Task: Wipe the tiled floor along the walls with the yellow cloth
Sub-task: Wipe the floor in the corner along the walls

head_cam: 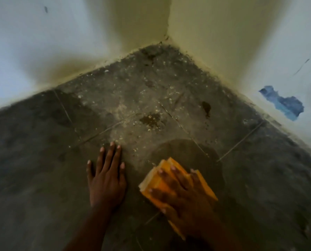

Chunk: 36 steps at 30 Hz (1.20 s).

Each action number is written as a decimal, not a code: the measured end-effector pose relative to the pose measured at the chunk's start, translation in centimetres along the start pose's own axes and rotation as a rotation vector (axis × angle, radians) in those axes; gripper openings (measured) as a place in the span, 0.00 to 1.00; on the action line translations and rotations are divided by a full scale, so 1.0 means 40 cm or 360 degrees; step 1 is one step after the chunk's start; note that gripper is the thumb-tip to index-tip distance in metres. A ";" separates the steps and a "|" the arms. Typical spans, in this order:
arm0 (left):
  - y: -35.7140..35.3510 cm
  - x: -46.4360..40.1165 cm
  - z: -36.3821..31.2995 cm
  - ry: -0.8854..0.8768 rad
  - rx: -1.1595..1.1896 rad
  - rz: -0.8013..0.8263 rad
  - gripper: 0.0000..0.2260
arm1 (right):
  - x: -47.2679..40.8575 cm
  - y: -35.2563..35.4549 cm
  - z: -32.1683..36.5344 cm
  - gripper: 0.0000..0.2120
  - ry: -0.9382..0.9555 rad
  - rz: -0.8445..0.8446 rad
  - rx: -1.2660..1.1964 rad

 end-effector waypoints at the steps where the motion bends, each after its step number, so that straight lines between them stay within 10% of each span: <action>1: 0.001 0.000 0.000 0.0002 0.0020 -0.0010 0.28 | 0.030 -0.001 -0.042 0.28 -0.0055 0.0021 0.0040; 7: -0.004 -0.002 0.028 0.0216 0.0069 -0.0039 0.31 | -0.180 0.025 -0.236 0.31 -0.1068 -0.0140 -0.0346; 15: 0.045 -0.031 0.034 0.0157 0.0110 0.0030 0.30 | -0.047 0.018 0.031 0.29 -0.0200 0.0063 -0.0246; 21: 0.097 -0.183 0.218 0.0061 -0.0095 0.0043 0.30 | -0.326 0.034 -0.074 0.31 -0.0992 -0.0084 -0.0432; 28: 0.112 -0.195 0.242 0.0141 -0.0036 -0.0076 0.30 | -0.297 0.015 0.099 0.27 0.0210 0.0148 -0.0041; 36: 0.078 -0.217 0.251 0.0083 -0.0136 -0.0032 0.30 | -0.592 0.094 -0.018 0.30 -0.0691 0.0014 -0.0273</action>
Point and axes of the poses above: each hand's wrist, its own x-axis away from the middle knuckle, its own y-axis out of the back of the hand, z = x × y, the point moved 8 cm from there along -x, towards the middle knuckle, and after that the axes turned 7 degrees about z, right-handed, at the moved point
